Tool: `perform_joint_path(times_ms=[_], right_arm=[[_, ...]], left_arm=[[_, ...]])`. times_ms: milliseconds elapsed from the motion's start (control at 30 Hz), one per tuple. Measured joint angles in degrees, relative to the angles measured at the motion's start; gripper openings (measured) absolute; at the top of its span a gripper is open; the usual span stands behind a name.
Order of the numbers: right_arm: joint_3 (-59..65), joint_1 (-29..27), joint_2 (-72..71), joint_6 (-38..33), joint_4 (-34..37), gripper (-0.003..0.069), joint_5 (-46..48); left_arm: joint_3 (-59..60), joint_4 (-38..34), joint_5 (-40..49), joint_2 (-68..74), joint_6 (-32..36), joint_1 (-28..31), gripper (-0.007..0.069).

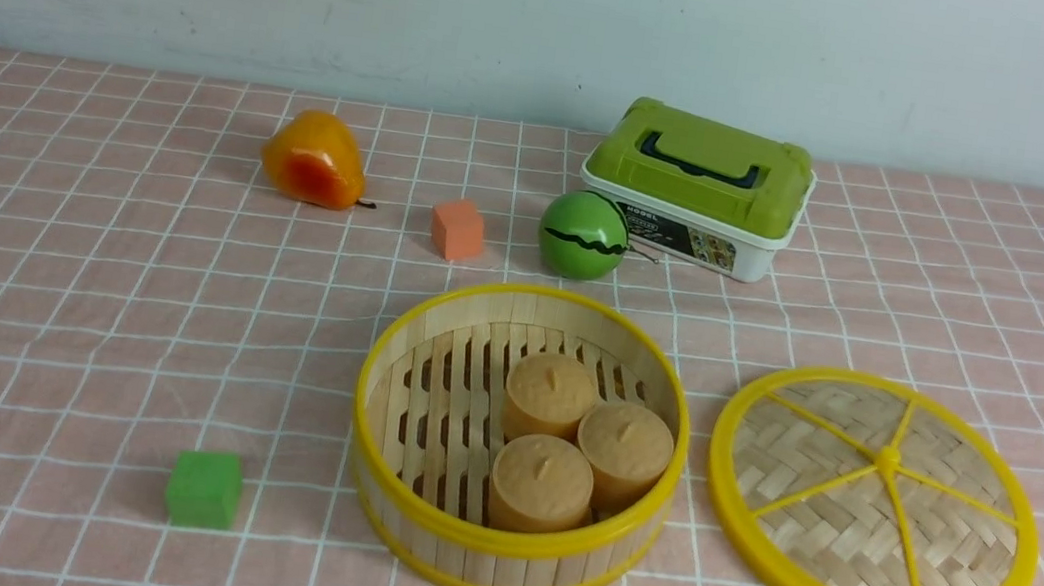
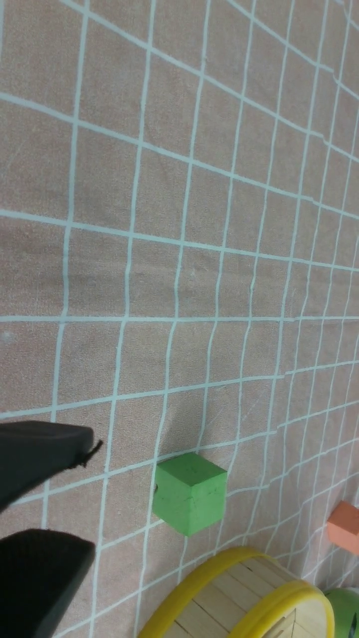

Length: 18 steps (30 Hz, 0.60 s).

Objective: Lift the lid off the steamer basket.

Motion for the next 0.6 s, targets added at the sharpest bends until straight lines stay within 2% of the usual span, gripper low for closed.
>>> perform_joint_path(times_ms=[600], right_arm=[[0.0, 0.0, 0.0, 0.0, 0.0, 0.0013, 0.0]], left_arm=[[0.0, 0.0, 0.0, 0.0, 0.0, 0.0, 0.0239]])
